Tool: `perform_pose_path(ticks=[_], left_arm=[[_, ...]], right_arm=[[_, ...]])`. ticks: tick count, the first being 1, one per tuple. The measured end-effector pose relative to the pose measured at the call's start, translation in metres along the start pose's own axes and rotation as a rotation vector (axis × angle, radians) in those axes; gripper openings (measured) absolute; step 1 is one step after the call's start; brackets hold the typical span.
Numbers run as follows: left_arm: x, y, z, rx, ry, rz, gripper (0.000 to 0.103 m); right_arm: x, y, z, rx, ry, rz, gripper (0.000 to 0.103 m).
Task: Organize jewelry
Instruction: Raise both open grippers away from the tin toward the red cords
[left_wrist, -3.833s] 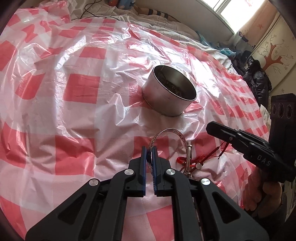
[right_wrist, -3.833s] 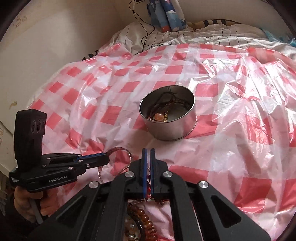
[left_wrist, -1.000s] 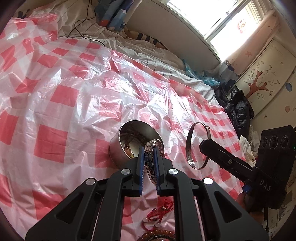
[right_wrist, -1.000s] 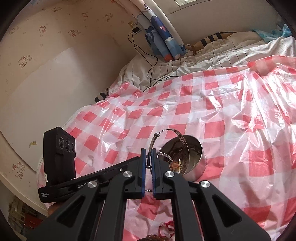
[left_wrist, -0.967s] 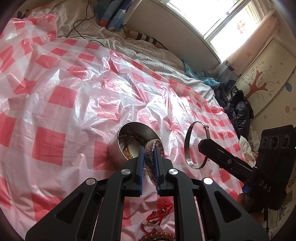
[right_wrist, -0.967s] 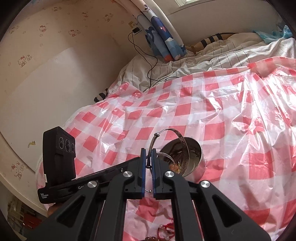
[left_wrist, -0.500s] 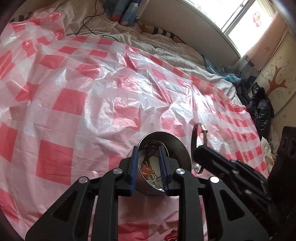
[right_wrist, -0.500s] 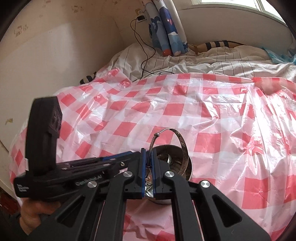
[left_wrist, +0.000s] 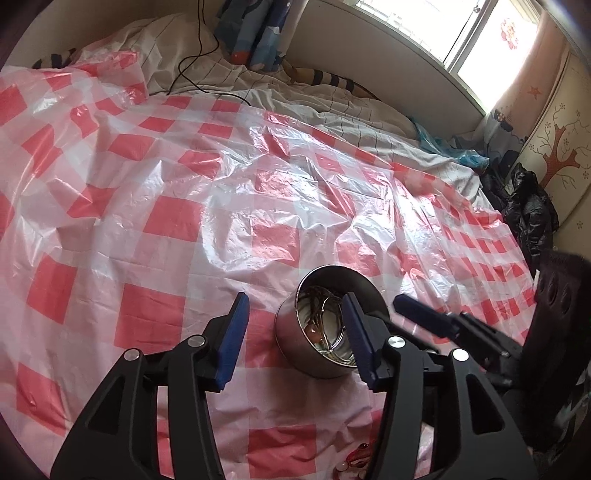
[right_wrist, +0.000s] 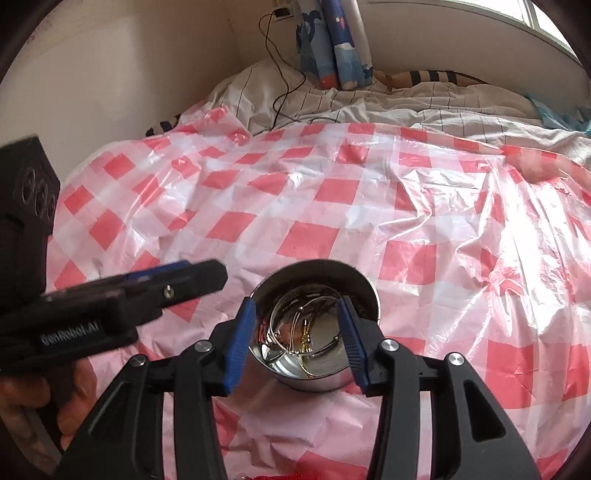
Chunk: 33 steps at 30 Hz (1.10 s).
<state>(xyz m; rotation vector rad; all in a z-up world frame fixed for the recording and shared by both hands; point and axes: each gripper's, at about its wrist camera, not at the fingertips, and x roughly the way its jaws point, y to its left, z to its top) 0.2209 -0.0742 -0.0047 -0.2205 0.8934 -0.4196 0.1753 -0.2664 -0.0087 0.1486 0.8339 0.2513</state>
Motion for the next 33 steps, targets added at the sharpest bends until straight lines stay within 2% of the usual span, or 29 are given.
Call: perform_pose_path(ticks=[1,5,10,18,24,28,33], left_arm=[[-0.004,0.000,-0.001,-0.004,-0.008,0.004,0.055],[-0.017,-0.004,-0.007,0.056,-0.029,0.061,0.056],[-0.031,-0.014,-0.019,0.128,-0.056,0.114,0.059],[-0.049,-0.044,-0.050,0.282,-0.065,0.156,0.063],[-0.063,-0.054,-0.069,0.324,-0.071,0.160,0.067],[-0.067,-0.061,-0.078,0.345,-0.069,0.160,0.070],[-0.063,-0.068,-0.083,0.382,-0.049,0.145,0.071]], right_arm=[[-0.004,-0.001,0.001,0.001,-0.005,-0.010,0.053],[-0.017,-0.007,-0.001,0.028,-0.010,-0.051,0.063],[-0.026,-0.014,-0.011,0.052,0.032,-0.093,0.074],[-0.045,-0.018,-0.032,0.140,0.086,-0.076,0.079],[-0.070,-0.016,-0.048,0.178,0.094,-0.093,0.083],[-0.086,-0.021,-0.058,0.244,0.090,-0.059,0.083],[-0.096,-0.038,-0.072,0.423,0.085,0.042,0.087]])
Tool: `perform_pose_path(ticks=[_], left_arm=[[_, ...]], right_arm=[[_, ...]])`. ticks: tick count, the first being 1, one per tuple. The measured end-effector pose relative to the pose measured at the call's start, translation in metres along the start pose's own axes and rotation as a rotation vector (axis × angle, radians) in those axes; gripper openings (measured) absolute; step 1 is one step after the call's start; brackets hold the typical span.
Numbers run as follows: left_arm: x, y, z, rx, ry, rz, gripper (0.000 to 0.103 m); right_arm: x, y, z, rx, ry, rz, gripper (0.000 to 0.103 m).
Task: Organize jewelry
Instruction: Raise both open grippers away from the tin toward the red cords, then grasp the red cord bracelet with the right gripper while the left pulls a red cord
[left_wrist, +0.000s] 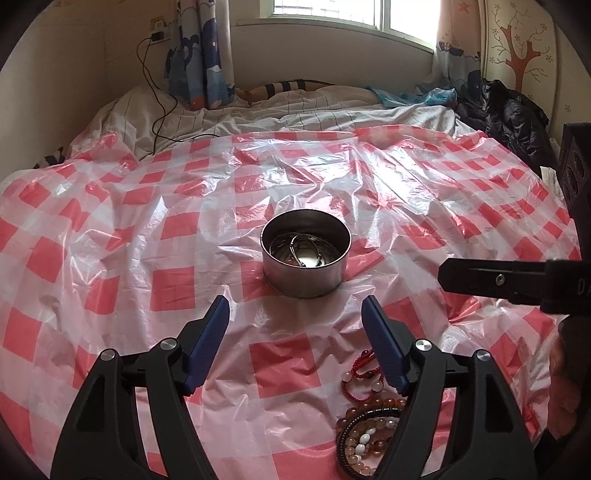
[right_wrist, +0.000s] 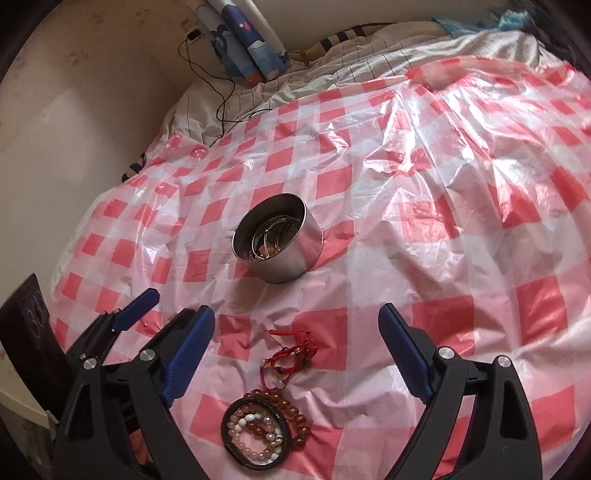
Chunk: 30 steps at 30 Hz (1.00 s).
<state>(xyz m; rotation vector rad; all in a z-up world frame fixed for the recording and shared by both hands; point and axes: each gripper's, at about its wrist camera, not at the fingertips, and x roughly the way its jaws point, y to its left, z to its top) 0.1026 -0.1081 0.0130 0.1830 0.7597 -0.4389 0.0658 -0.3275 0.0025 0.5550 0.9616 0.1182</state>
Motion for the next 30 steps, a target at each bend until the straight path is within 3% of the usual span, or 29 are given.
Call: perform_pose_path(ticks=[8,11,15,21,30], left_arm=[[0.025,0.009,-0.009,-0.078,0.106,-0.140,0.071],[0.031,0.004,-0.010,-0.057,0.116,-0.133,0.071],[0.037,-0.019,-0.015,0.070,0.124,-0.095,0.072],[0.055,-0.019,-0.023,0.052,0.198,-0.132,0.072],[0.060,-0.038,-0.031,0.140,0.193,-0.154,0.071]], right_arm=[[0.006,-0.021,0.007,0.108,0.035,0.061,0.087],[0.009,-0.025,0.006,0.114,0.056,0.068,0.087],[0.009,-0.027,0.004,0.115,0.066,0.070,0.087],[0.009,-0.028,0.002,0.105,0.077,0.065,0.087],[0.013,-0.026,0.002,0.092,0.091,0.061,0.087]])
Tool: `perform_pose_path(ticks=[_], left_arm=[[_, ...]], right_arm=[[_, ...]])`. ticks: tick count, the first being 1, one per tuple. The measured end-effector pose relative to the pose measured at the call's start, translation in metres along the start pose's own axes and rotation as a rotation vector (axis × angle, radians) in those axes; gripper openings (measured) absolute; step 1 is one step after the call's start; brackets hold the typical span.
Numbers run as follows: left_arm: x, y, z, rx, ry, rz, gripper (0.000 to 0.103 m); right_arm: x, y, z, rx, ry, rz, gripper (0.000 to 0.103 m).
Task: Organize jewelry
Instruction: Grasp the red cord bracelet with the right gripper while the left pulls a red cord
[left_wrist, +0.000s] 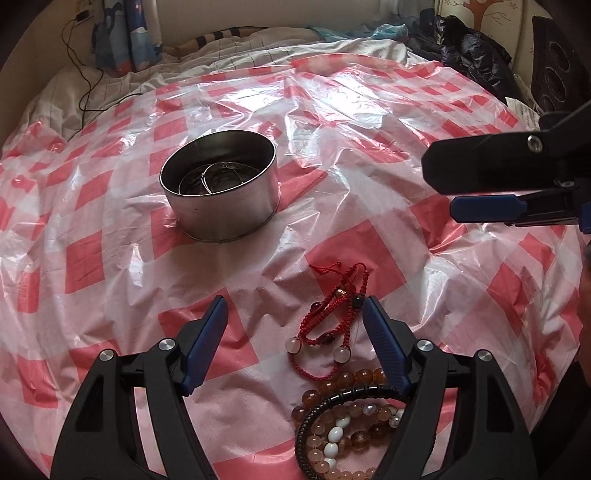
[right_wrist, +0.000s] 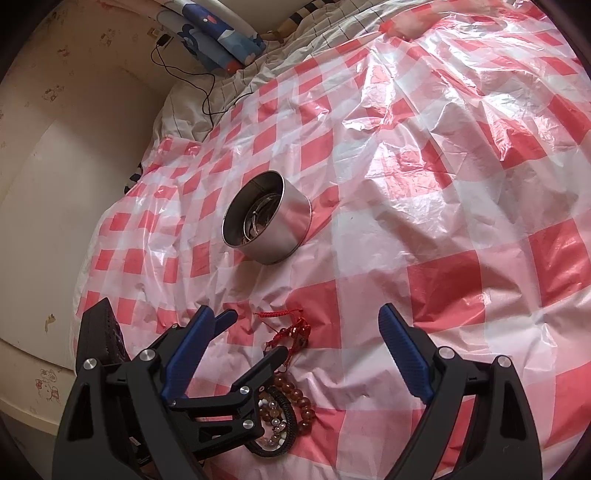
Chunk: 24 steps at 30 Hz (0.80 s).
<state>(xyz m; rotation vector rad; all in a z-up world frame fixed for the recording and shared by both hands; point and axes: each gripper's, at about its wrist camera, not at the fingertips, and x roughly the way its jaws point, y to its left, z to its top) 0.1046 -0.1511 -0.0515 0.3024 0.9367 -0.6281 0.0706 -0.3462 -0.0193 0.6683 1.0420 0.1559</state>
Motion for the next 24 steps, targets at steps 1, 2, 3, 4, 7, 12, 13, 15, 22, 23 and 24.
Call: perform_pose_path(ticks=[1,2,3,4,7,12,13,15,22,23,24], left_arm=[[0.000,0.002,0.001,-0.017,-0.007,-0.009,0.070],[0.001,0.004,0.001,-0.041,-0.012,-0.028,0.062],[0.003,0.007,0.002,-0.073,-0.011,-0.054,0.058],[0.005,0.010,0.003,-0.101,-0.006,-0.072,0.052],[0.012,0.014,0.005,-0.146,0.002,-0.117,0.027],[0.005,0.016,0.007,-0.175,-0.023,-0.152,0.002],[0.001,0.019,0.008,-0.189,-0.034,-0.164,0.002],[-0.007,0.028,0.009,-0.225,-0.055,-0.179,0.001],[-0.035,0.062,0.009,-0.323,-0.127,-0.185,0.001],[-0.039,0.067,0.009,-0.332,-0.136,-0.180,0.001],[-0.044,0.071,0.009,-0.343,-0.149,-0.173,0.001]], right_arm=[[0.001,0.001,0.000,-0.003,0.001,-0.001,0.087],[0.002,0.002,0.000,-0.005,0.002,-0.002,0.087],[0.002,0.002,0.000,-0.008,0.003,-0.003,0.087],[0.003,0.003,-0.001,-0.011,0.004,-0.005,0.087],[0.005,0.004,-0.002,-0.019,0.008,-0.014,0.087],[0.007,0.007,-0.002,-0.040,0.013,-0.022,0.087],[0.007,0.007,-0.002,-0.044,0.014,-0.027,0.087],[0.008,0.008,-0.003,-0.054,0.020,-0.032,0.087],[0.019,0.016,-0.008,-0.110,0.041,-0.067,0.087],[0.021,0.018,-0.009,-0.125,0.048,-0.075,0.087],[0.025,0.020,-0.011,-0.141,0.056,-0.087,0.087]])
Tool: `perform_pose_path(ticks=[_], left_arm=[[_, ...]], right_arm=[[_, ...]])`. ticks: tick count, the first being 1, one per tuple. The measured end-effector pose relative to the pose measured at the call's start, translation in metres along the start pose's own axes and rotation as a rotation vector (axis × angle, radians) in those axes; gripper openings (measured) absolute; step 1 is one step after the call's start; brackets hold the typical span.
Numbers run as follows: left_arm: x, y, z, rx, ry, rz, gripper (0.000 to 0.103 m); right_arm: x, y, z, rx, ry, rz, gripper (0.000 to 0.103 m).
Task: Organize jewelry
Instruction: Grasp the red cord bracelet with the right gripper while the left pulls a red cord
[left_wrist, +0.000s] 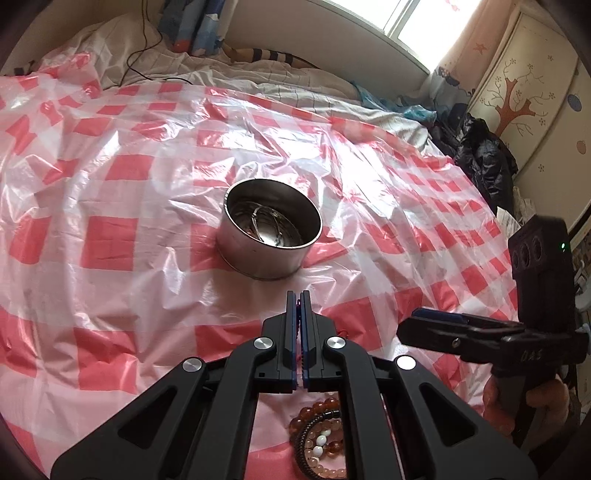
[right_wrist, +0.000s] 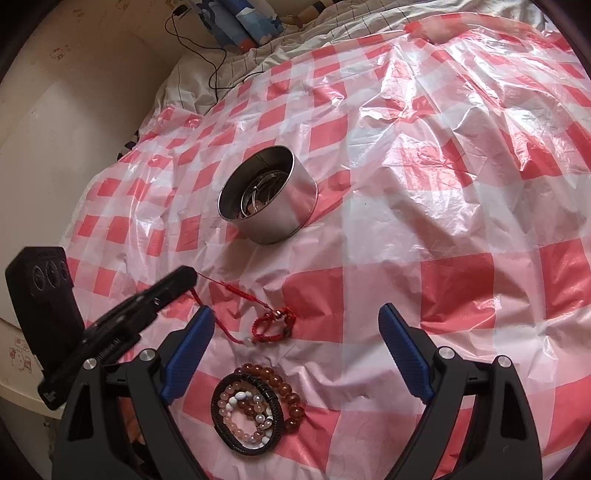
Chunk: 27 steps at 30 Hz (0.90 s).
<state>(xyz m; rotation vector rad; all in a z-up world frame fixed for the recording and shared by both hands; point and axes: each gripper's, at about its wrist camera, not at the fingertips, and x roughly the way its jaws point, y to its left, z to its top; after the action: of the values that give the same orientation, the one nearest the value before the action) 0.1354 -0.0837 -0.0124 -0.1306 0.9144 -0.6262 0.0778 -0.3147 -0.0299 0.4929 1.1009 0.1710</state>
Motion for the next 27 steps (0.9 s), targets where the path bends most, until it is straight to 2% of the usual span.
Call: perform_pose_path(ticks=[6,15,22,23,24,25,26,27], left_arm=[[-0.016,0.019,0.005,-0.038,-0.026,0.008,0.001],[-0.032,0.040,0.004,-0.067,-0.051,0.037,0.001],[-0.034,0.058,0.000,-0.089,-0.033,0.066,0.002],[-0.035,0.060,0.000,-0.092,-0.033,0.066,0.002],[-0.036,0.062,0.000,-0.094,-0.033,0.066,0.002],[-0.037,0.064,0.000,-0.096,-0.035,0.069,0.002],[-0.039,0.066,0.000,-0.099,-0.038,0.072,0.002],[-0.040,0.067,-0.001,-0.102,-0.039,0.074,0.002]], right_arm=[[0.020,0.021,-0.006,-0.102,0.017,-0.085,0.087],[0.054,0.075,-0.026,-0.364,0.023,-0.203,0.087],[0.082,0.085,-0.035,-0.489,0.047,-0.314,0.087],[0.085,0.086,-0.037,-0.519,0.052,-0.327,0.083],[0.087,0.087,-0.038,-0.533,0.054,-0.333,0.067],[0.087,0.086,-0.038,-0.533,0.059,-0.329,0.057],[0.087,0.085,-0.038,-0.527,0.066,-0.320,0.039],[0.086,0.083,-0.037,-0.518,0.075,-0.312,0.016]])
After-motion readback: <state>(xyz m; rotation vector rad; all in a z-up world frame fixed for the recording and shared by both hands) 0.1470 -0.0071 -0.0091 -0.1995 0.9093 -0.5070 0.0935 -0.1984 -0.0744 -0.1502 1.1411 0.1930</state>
